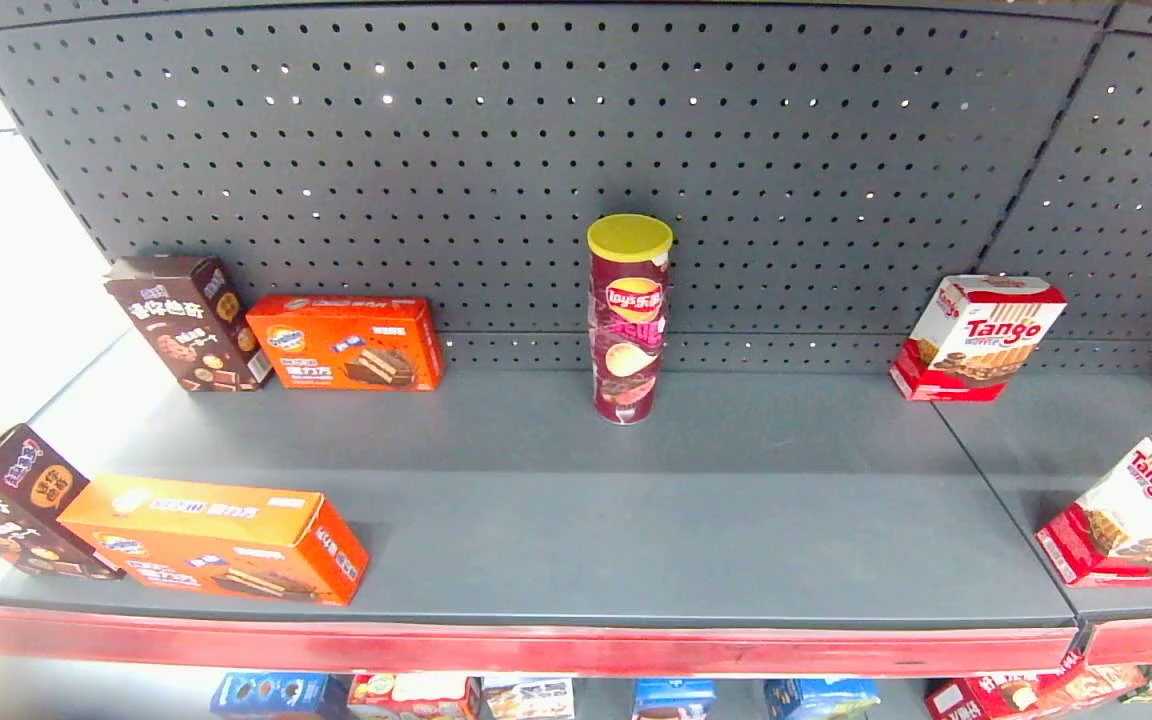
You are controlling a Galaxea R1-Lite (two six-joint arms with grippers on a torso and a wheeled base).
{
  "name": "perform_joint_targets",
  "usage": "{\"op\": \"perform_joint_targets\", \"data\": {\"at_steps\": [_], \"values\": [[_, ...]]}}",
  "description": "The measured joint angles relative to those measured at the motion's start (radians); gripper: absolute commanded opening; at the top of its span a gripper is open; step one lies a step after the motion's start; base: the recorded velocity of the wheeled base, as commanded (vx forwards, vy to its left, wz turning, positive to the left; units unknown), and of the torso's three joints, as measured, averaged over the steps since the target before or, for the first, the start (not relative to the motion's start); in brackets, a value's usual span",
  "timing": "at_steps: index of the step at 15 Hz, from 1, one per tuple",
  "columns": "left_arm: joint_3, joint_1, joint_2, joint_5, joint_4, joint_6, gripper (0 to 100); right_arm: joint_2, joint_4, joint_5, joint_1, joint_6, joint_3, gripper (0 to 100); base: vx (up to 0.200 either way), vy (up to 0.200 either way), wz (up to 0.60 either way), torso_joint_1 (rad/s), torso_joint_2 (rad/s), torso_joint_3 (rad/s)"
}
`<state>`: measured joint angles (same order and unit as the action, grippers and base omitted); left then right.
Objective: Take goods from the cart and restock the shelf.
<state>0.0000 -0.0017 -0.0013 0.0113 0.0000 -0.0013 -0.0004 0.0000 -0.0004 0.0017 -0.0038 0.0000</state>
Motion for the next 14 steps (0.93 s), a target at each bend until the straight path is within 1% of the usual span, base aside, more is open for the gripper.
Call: {"op": "perform_joint_targets", "data": {"at_steps": [12,14], "values": [[0.0,0.002,0.0,0.0,-0.001,0.0,100,0.0,0.0,0.002,0.0,0.0,0.0,100,0.0,0.0,0.0,0.0,0.0,0.0],[0.0,0.002,0.0,0.0,-0.001,0.0,100,0.0,0.0,0.0,0.0,0.001,0.0,100,0.0,0.0,0.6,-0.005,0.0,0.002]]}}
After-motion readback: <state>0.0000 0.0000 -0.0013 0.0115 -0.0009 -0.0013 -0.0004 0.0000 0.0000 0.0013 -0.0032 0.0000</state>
